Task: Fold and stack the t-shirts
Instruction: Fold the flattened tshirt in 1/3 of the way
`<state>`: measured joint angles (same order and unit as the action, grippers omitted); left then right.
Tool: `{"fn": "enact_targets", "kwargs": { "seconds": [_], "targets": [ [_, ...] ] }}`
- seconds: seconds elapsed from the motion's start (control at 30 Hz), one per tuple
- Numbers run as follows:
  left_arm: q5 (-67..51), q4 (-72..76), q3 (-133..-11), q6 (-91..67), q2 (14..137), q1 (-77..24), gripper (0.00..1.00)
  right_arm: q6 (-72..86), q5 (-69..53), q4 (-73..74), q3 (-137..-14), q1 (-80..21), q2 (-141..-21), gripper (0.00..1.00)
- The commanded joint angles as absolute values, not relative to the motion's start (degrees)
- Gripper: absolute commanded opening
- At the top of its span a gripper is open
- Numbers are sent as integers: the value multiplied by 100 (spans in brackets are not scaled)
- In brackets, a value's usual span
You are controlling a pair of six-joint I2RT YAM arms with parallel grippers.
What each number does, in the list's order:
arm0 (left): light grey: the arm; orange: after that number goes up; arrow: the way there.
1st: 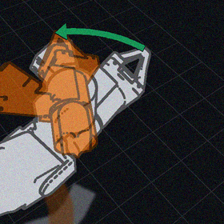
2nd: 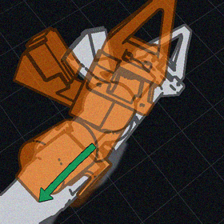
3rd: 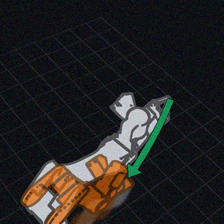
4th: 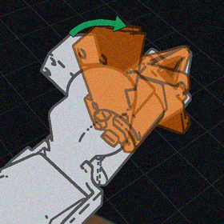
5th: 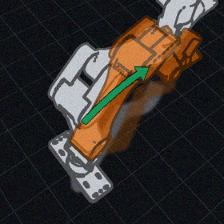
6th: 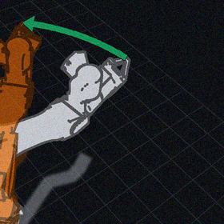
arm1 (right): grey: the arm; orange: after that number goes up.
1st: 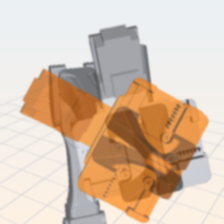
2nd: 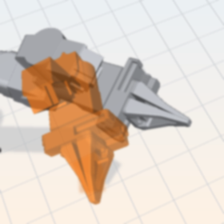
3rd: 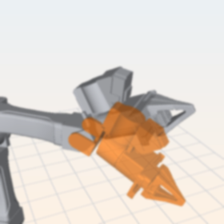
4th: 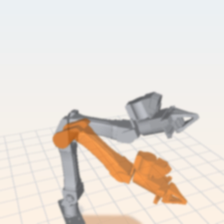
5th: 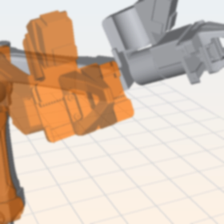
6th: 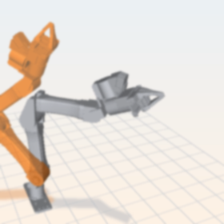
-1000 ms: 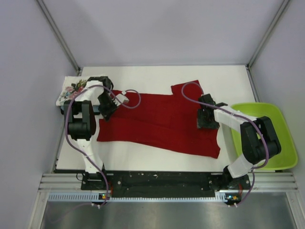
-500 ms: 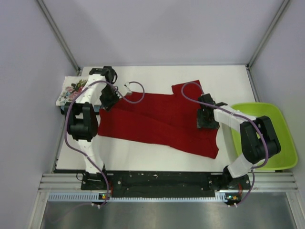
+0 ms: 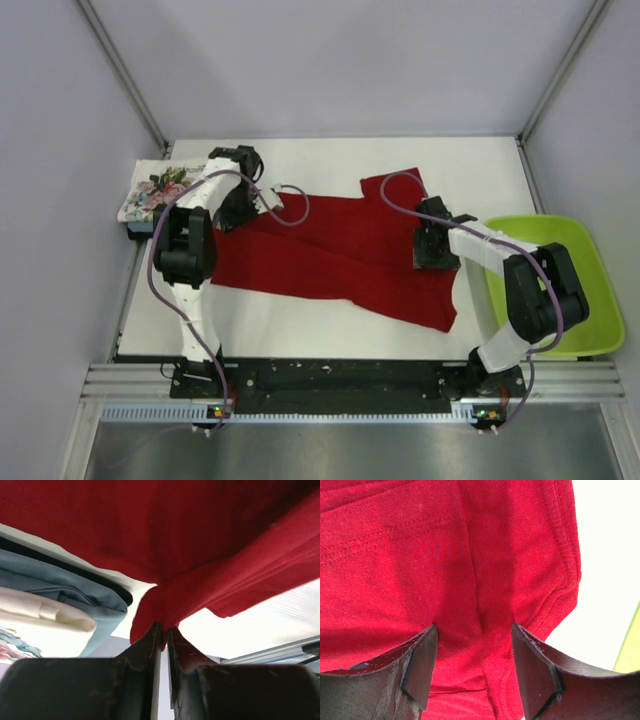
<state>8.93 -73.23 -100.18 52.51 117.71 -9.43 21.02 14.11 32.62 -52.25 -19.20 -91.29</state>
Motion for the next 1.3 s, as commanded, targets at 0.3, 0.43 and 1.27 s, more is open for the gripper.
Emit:
{"fn": "enact_targets", "kwargs": {
  "seconds": [0.3,0.43,1.27],
  "targets": [
    [1830,-5941,-9686,4439,11384,-914,42,1626,1872,3489,-5625,-1837,-8605,57],
    [943,-6081,-8923,4753,10374,-914,47,1599,1741,3498,-5774,-1802,-8797,50],
    [466,-5141,-4721,5107,9616,-1089,0,1170,1740,3340,-6986,-1107,-10353,0]
  ]
}}
